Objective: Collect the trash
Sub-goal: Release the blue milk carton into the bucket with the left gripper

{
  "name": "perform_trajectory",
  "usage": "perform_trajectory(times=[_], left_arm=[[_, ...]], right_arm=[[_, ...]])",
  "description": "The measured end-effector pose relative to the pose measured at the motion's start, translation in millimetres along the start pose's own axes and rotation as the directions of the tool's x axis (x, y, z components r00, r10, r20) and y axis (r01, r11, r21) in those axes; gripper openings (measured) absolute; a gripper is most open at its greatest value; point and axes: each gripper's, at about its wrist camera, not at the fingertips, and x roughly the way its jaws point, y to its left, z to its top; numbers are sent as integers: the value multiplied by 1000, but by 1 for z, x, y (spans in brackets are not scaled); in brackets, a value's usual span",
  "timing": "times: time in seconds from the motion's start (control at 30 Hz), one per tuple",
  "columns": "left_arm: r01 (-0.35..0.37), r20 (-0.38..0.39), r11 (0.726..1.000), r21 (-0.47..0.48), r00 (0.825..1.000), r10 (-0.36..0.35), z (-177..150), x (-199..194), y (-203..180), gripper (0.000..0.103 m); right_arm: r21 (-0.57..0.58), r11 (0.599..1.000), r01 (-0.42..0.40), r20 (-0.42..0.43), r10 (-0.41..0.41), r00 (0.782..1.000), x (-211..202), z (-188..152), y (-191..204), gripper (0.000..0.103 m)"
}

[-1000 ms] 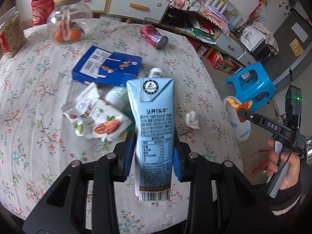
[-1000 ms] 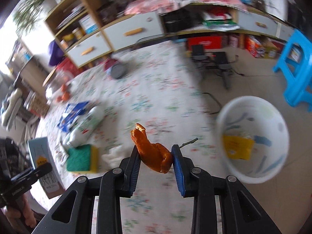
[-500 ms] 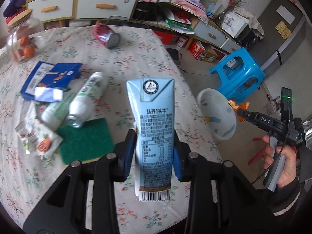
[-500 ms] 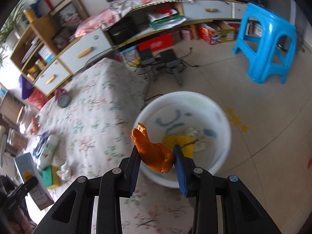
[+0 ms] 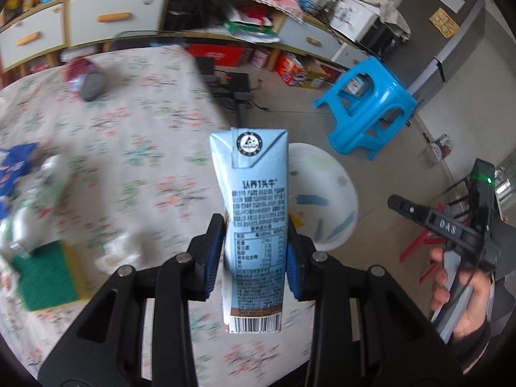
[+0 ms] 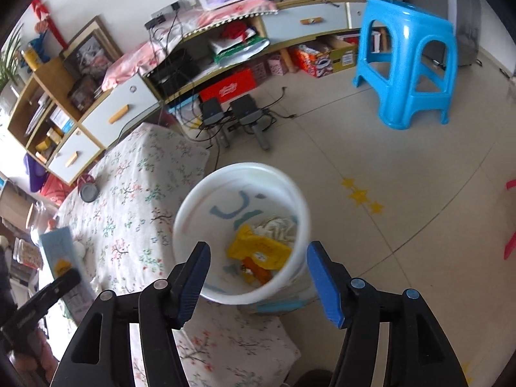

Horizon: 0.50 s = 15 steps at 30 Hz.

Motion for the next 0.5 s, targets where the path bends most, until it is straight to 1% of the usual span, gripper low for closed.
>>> perform_trajectory(times=[0.2, 0.37, 0.4, 0.43, 0.47, 0.5], left_arm=[[60, -30, 998, 32, 998, -59, 16, 38, -39, 37], [71, -14, 996, 53, 997, -70, 26, 58, -55, 37], [82, -7, 995, 56, 997, -82, 28, 60, -56, 37], [99, 3, 993, 63, 995, -99, 28, 61, -57, 39], [101, 5, 992, 71, 995, -102, 29, 62, -58, 44], [92, 6, 993, 68, 996, -92, 31, 63, -57, 63]], right_arm=[[41, 999, 18, 28, -19, 999, -12, -1, -28, 65], [51, 998, 26, 37, -28, 999, -17, -2, -38, 65], [51, 998, 26, 37, -28, 999, -17, -2, -39, 65], [50, 998, 26, 37, -27, 999, -18, -2, -40, 65], [50, 998, 23, 38, -25, 999, -18, -2, -40, 65], [48, 999, 22, 39, -24, 999, -18, -2, -40, 65]])
